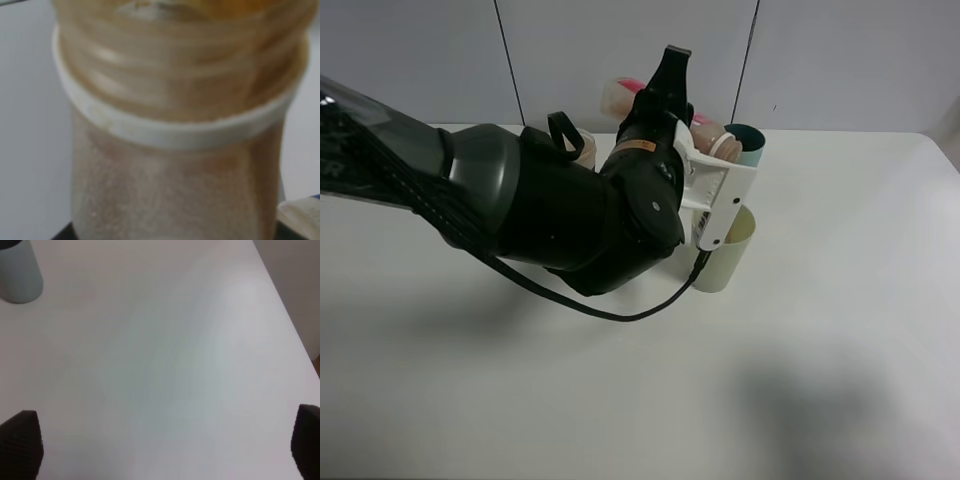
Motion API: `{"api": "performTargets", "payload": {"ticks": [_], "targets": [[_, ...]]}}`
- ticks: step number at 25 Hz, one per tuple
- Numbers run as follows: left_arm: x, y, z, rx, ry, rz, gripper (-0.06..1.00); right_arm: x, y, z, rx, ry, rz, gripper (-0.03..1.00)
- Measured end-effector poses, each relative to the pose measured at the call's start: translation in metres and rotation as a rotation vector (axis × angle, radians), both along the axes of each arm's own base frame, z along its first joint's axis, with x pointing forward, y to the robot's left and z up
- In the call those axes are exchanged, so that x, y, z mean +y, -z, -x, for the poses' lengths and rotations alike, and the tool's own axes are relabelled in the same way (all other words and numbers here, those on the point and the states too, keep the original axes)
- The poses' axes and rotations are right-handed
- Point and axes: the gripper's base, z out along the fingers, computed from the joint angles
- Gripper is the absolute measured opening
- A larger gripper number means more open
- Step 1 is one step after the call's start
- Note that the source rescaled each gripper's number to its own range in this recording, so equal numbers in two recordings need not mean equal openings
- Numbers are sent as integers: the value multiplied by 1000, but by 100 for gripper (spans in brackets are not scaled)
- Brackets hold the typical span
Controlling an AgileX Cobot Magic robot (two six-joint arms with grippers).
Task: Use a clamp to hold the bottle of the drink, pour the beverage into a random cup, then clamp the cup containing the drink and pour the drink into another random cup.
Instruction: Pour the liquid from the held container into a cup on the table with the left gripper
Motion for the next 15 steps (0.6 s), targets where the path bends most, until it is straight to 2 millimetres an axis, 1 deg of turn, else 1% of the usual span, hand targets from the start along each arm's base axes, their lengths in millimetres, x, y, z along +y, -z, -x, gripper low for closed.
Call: {"api": "performTargets", "payload": {"ticks": [15], "targets": [[2,-4,-1,-48,-23,-8,3,0,0,0,0,0,0,100]]}}
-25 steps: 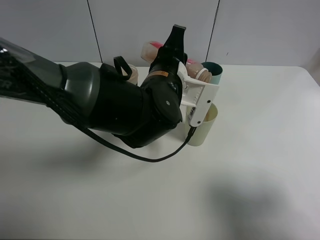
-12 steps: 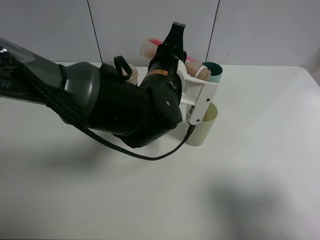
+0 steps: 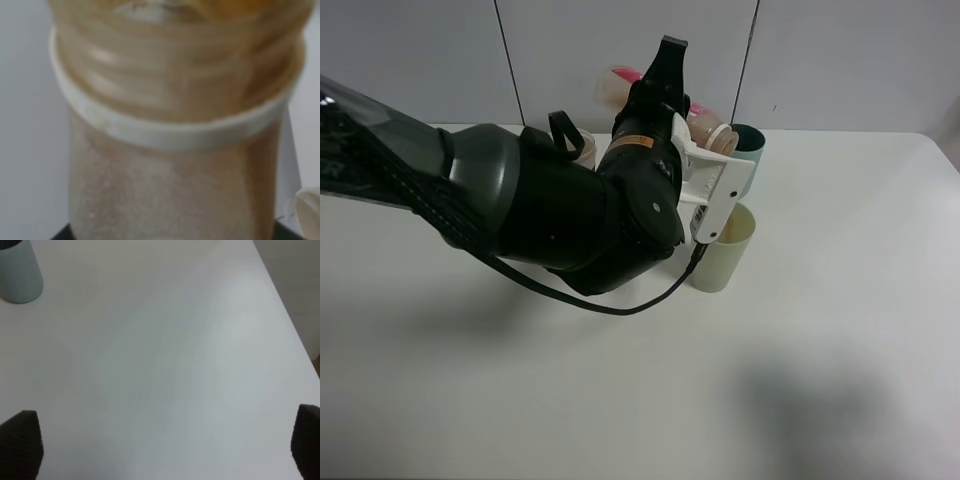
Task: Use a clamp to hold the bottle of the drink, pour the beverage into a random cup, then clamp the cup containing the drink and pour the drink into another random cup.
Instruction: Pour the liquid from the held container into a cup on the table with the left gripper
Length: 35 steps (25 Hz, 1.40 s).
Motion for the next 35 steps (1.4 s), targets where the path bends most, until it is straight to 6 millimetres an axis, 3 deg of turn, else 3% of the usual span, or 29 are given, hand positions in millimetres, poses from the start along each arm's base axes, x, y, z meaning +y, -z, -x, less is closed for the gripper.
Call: {"api": "performTargets", "payload": {"ticks": [35], "targets": [[-5,-9,0,-111,63,-99,3,0,0,0,0,0,0,100]]}}
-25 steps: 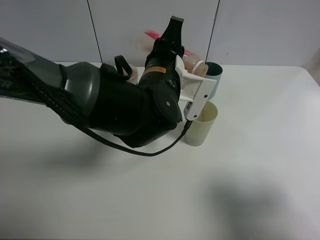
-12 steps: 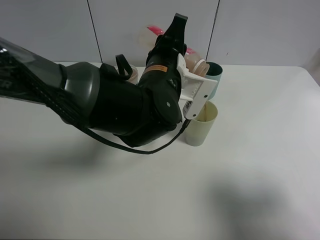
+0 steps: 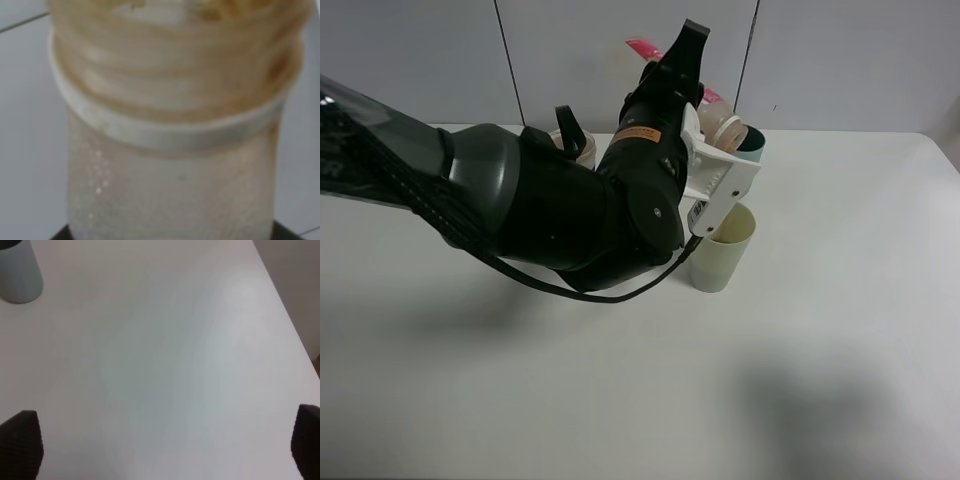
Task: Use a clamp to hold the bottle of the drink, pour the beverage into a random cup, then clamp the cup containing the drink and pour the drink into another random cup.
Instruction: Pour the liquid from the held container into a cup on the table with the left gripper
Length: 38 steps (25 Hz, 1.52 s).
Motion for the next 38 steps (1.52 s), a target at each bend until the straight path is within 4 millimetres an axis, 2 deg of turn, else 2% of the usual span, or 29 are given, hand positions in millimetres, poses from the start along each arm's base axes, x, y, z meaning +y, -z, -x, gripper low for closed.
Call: {"api": "performTargets", "payload": {"ticks": [38], "targets": [[-14,-9,6,-103,137,-37,3,0,0,0,0,0,0,100]]}}
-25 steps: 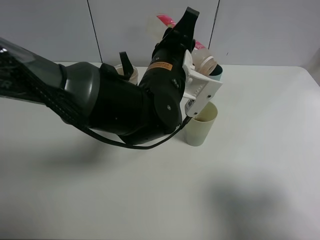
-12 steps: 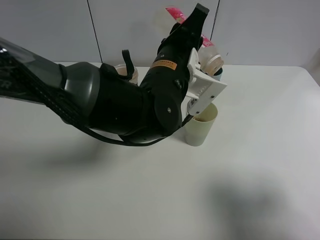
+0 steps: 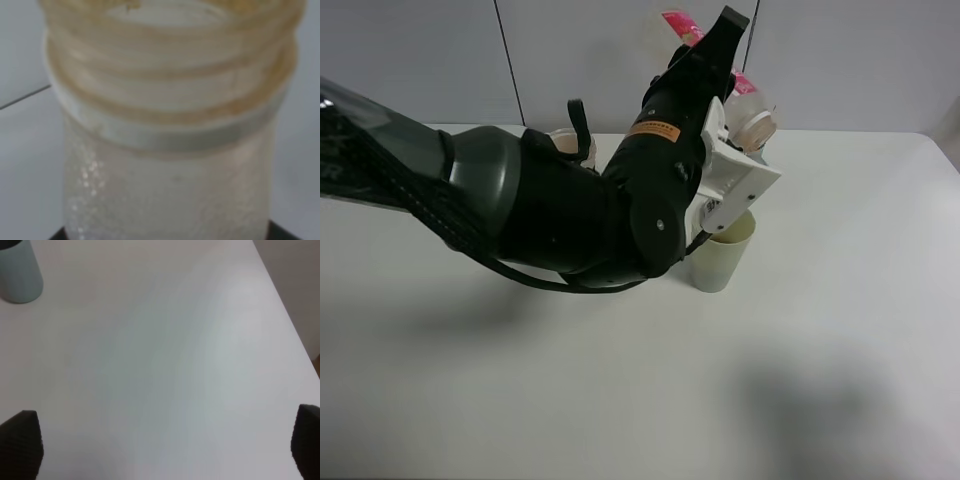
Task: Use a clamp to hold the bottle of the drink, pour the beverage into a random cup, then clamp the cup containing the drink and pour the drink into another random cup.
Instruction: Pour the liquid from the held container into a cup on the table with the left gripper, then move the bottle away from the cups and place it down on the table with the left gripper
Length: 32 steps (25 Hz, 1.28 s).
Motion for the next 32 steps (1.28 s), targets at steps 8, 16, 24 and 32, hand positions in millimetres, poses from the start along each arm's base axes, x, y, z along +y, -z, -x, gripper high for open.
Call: {"api": "performTargets", "payload": {"ticks": [8,16,24,32], "targets": [[1,11,3,182,-21,230,3,0,0,0,0,0,0,100],[8,8,3,412,-57,529,3,0,0,0,0,0,0,100],[45,5,3,581,-96,791,3,0,0,0,0,0,-1,100],[90,-14,30,665,-99,1210,3,0,0,0,0,0,-1,100]]}}
